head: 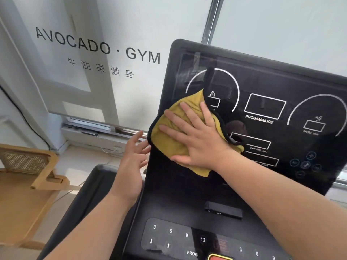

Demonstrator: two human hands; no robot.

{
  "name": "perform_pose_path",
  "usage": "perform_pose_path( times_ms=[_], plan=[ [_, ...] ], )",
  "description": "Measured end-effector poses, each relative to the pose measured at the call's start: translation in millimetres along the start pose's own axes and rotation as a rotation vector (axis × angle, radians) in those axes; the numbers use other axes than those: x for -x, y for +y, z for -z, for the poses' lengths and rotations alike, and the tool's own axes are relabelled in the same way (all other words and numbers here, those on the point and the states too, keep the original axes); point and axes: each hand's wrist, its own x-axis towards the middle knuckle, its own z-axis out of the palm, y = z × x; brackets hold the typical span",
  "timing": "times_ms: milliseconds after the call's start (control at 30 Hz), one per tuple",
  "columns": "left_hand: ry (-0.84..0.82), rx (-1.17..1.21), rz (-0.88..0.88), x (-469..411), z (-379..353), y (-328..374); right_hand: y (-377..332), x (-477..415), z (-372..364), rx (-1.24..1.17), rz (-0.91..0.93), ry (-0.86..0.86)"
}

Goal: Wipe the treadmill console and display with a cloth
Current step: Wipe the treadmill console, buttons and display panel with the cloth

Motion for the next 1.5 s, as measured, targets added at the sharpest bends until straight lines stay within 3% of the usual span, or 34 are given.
perform_pose_path(
  times_ms=[200, 367, 633, 767, 967, 1167, 1367, 1500],
  plan=[
    [-0.040, 0.004, 0.008, 3.1, -4.0, -2.2, 80.9, -61.8, 54.7, 0.100, -0.293, -0.048],
    [-0.071, -0.012, -0.011, 4.2, -4.0, -7.7, 68.4, -73.7, 48.9, 0.114, -0.402, -0.046],
    [-0.047, -0.025, -0.006, 3.8, -0.6, -13.2, -31.2, -1.7, -2.4, -0.035, -0.151, -0.071],
    [-0.058, -0.061, 0.001, 5.3, 0.0, -14.0, -19.0, 6.6, 0.0, 0.002, -0.053, -0.088],
    [-0.110, -0.019, -0.005, 6.0, -1.0, -11.3, 50.2, -43.5, 42.4, 0.100, -0.309, -0.090],
    [-0.111, 0.013, -0.003, 7.1, -1.8, -13.8, 26.5, -46.0, 35.4, 0.074, -0.454, -0.102],
    [-0.091, -0.001, -0.014, 3.5, 1.1, -17.2, -29.6, -1.0, 2.4, -0.003, -0.264, -0.145],
    [-0.090, 0.007, -0.020, 4.9, 0.2, -17.2, 2.6, 4.7, 9.7, 0.062, -0.169, -0.117]
  ],
)
